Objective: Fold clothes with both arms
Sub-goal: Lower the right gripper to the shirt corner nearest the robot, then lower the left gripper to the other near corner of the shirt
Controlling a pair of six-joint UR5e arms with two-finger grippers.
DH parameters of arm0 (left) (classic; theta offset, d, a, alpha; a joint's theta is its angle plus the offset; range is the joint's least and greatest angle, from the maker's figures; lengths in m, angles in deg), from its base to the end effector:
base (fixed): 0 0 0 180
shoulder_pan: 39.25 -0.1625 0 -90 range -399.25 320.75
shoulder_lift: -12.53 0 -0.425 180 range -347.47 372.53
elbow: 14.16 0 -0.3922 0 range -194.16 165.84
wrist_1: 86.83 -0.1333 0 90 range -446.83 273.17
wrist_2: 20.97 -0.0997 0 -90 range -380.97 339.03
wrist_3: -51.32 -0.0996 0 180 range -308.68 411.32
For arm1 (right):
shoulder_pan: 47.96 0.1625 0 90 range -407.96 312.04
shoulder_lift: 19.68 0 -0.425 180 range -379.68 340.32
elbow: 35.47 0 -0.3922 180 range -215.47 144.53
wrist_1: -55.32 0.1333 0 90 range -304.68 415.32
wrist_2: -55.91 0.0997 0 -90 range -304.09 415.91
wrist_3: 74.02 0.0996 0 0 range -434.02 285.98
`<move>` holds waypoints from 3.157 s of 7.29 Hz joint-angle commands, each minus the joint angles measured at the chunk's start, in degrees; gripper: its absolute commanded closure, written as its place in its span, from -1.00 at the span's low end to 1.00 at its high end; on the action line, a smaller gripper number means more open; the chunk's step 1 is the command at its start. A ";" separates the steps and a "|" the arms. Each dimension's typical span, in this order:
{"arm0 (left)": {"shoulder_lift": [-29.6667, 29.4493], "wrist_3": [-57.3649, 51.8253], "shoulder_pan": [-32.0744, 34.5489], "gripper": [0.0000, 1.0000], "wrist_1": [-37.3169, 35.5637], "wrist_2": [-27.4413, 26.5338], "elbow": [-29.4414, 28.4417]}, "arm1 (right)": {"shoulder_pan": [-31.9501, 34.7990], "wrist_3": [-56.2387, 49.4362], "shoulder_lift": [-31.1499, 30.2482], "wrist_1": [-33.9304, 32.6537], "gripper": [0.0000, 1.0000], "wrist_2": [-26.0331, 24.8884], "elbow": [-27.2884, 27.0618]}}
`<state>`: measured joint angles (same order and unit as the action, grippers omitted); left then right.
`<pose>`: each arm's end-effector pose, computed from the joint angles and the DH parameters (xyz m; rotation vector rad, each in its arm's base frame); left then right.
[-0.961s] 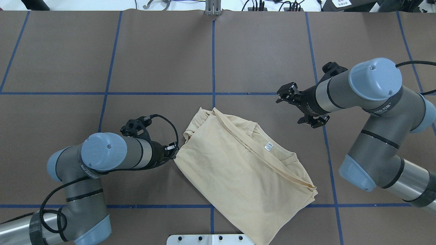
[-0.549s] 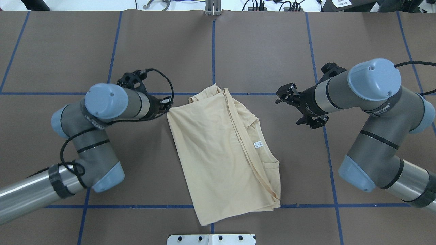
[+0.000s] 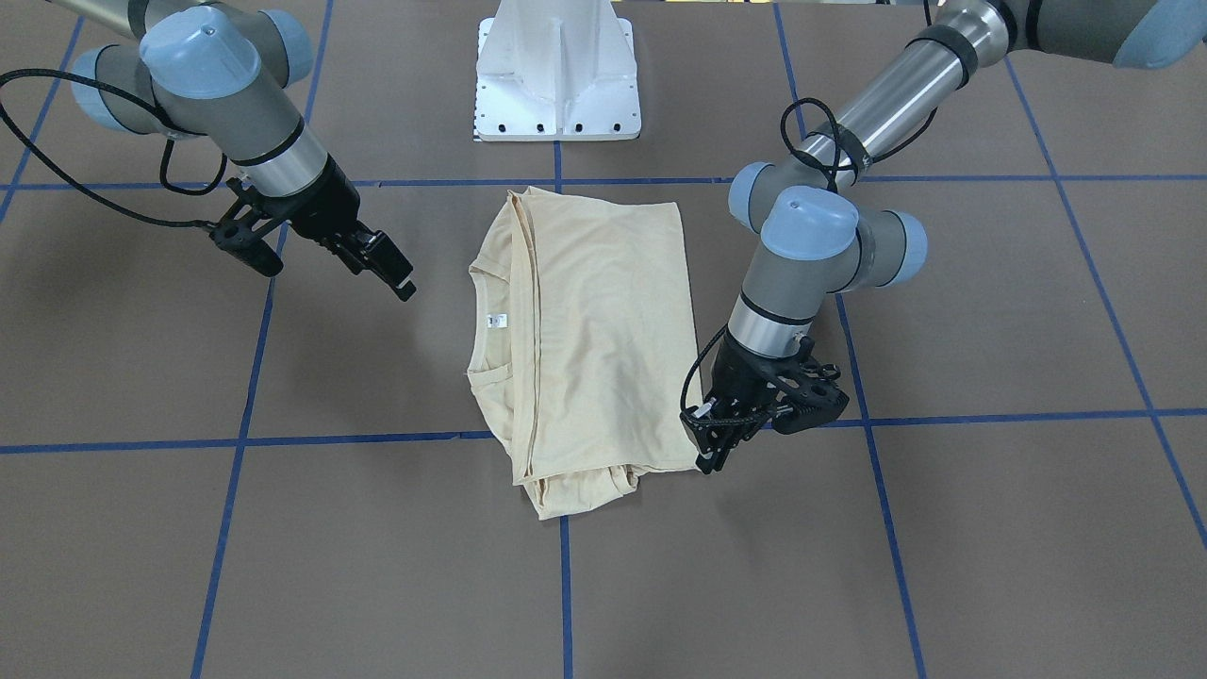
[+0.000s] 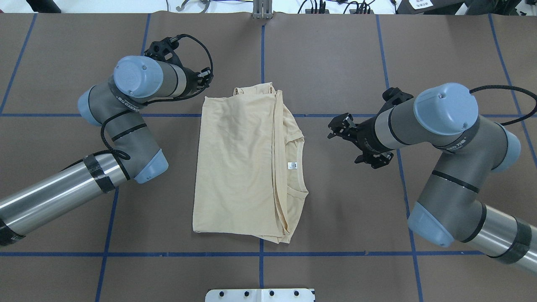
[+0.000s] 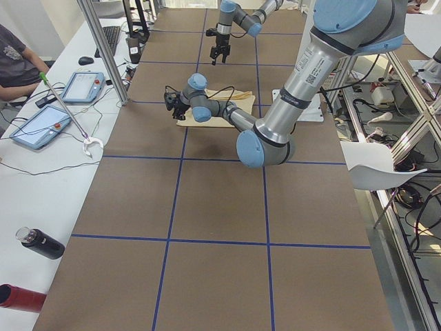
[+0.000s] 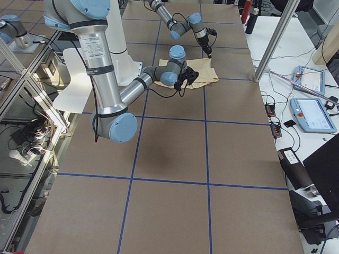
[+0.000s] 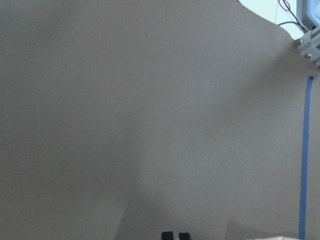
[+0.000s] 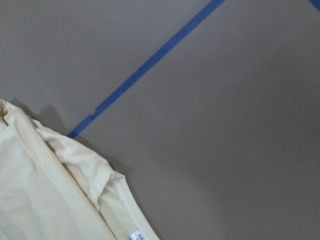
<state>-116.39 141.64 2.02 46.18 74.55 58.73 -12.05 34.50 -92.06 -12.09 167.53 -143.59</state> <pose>0.4921 -0.5964 0.2994 0.3203 1.1073 -0.5910 -0.4116 -0.4173 0.3022 -0.1917 -1.0663 0.6659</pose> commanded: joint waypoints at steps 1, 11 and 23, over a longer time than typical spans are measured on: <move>-0.02 -0.49 1.44 0.24 -0.29 1.16 3.63 | -5.55 6.48 1.88 0.00 -1.00 -3.66 -0.16; 2.01 -0.23 2.68 0.25 -0.30 3.63 6.83 | -27.90 30.79 6.38 -5.54 -0.86 -28.39 3.09; 7.07 3.70 1.64 0.25 -3.00 3.89 17.57 | -26.85 31.76 5.67 -5.54 1.00 -27.51 0.19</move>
<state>-112.20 142.89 4.39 45.16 78.27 70.39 -39.10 66.27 -86.24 -17.62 139.97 -142.99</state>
